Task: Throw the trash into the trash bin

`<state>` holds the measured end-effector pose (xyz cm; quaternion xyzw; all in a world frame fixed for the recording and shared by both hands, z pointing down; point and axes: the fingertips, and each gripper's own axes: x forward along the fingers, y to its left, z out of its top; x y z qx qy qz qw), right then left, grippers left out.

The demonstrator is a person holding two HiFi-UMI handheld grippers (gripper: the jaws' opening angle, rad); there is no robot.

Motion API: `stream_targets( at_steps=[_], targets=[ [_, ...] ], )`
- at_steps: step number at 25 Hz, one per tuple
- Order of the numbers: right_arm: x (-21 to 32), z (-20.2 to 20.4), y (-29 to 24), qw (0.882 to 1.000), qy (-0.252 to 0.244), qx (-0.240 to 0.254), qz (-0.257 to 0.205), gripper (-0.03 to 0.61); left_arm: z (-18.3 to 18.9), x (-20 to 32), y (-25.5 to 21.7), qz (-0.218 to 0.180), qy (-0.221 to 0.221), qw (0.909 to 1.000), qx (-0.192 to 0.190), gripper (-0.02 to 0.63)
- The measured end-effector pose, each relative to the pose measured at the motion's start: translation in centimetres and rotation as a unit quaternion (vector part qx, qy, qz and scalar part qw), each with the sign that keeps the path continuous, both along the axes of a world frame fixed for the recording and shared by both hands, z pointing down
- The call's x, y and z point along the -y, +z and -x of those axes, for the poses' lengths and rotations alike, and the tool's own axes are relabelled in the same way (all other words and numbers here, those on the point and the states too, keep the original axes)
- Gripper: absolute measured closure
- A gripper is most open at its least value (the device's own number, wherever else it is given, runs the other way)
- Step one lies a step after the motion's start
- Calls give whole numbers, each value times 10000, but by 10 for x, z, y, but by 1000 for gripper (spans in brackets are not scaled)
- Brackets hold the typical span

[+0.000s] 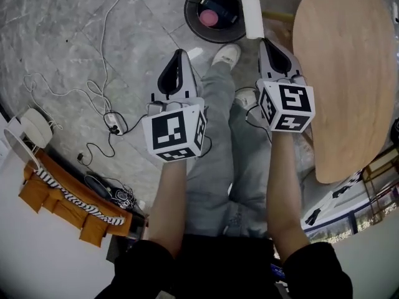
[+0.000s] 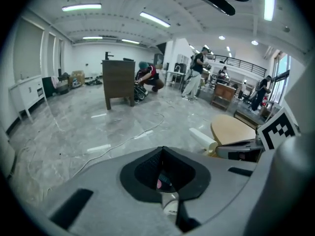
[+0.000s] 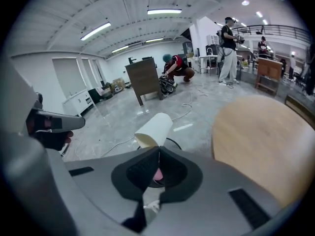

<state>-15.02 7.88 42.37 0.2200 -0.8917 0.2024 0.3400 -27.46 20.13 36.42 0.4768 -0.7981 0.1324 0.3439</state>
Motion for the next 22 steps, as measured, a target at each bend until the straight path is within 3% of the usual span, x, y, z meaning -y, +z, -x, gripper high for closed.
stream_targets(
  at_steps=[6,12,18,22],
  targets=[
    [1,31,33,9991,-223,-290,205,565,28,-5,14,119,-316,9994,-48,612],
    [9,27,23,9992,46,-36,401,566,25,21,11,79,-79,9999,-125,612],
    [34,-10,-36,9950,799,492,346,568,0,79,-31,-240,670,9974,-59,612],
    [55,-53,-95,9859,1414,880,169,568,-45,130,-90,-501,1650,9840,452,612]
  ],
)
